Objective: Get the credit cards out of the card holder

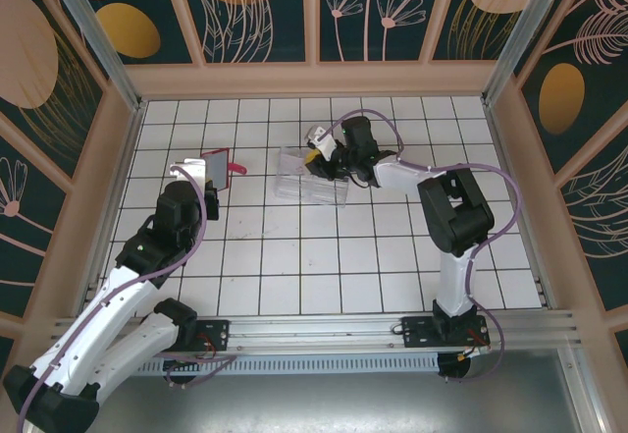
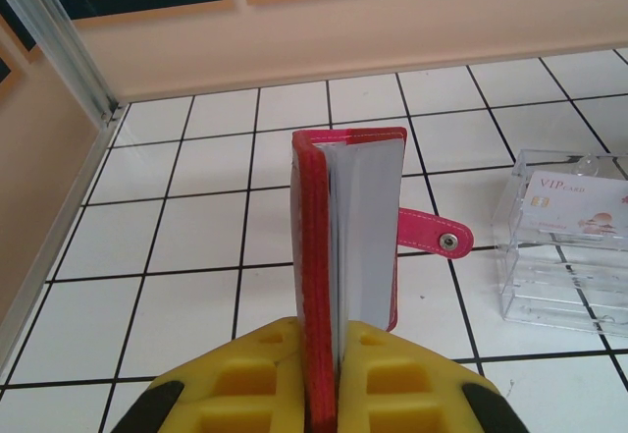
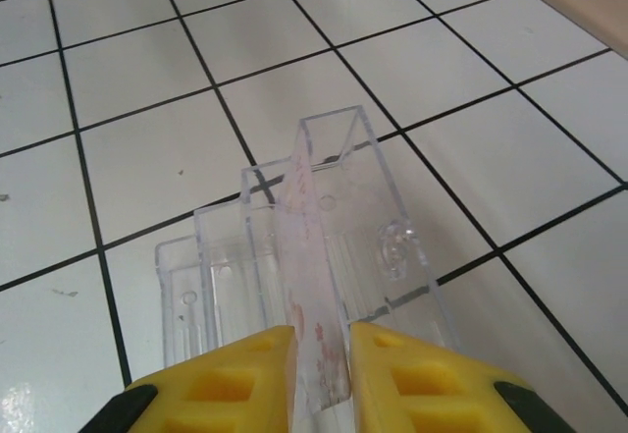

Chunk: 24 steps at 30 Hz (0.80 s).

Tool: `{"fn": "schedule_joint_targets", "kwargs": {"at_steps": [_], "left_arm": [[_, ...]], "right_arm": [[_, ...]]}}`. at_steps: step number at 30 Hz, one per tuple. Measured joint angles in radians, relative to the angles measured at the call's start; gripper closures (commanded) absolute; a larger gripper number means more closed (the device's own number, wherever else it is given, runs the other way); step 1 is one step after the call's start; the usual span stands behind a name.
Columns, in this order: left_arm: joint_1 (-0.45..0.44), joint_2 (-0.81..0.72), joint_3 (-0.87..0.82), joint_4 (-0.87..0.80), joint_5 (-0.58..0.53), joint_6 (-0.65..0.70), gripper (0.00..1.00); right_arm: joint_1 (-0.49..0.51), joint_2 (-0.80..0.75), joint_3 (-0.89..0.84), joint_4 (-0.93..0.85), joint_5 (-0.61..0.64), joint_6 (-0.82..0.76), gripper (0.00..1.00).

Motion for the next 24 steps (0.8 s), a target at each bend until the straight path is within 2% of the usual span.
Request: {"fn": "schedule_joint_targets", "kwargs": {"at_steps": [6,11,14,17,22,24], "left_arm": [[0.0,0.0,0.0,0.0,0.012,0.0,1.0],[0.0,0.002,0.0,0.036,0.12,-0.018,1.0],[0.0,0.023,0.005,0.075,0.241,-0.051,1.0],[0.0,0.073,0.026,0.124,0.411,-0.095,1.0],[0.0,0.133,0.046,0.235,0.679,-0.177,1.0],[0.0,0.139,0.046,0.275,0.747,-0.205,1.0]], "right_arm": [[0.005,-0.089,-0.015,-0.015,0.095,0.042,0.77],[0.019,-0.228,-0.029,-0.026,0.161,0.131,0.74],[0.024,-0.333,-0.037,-0.044,0.161,0.229,0.72],[0.032,-0.423,-0.035,-0.079,0.143,0.339,0.7],[0.041,-0.5,0.005,-0.217,0.039,0.476,0.66],[0.047,-0.522,0.006,-0.265,-0.007,0.52,0.64]]}}
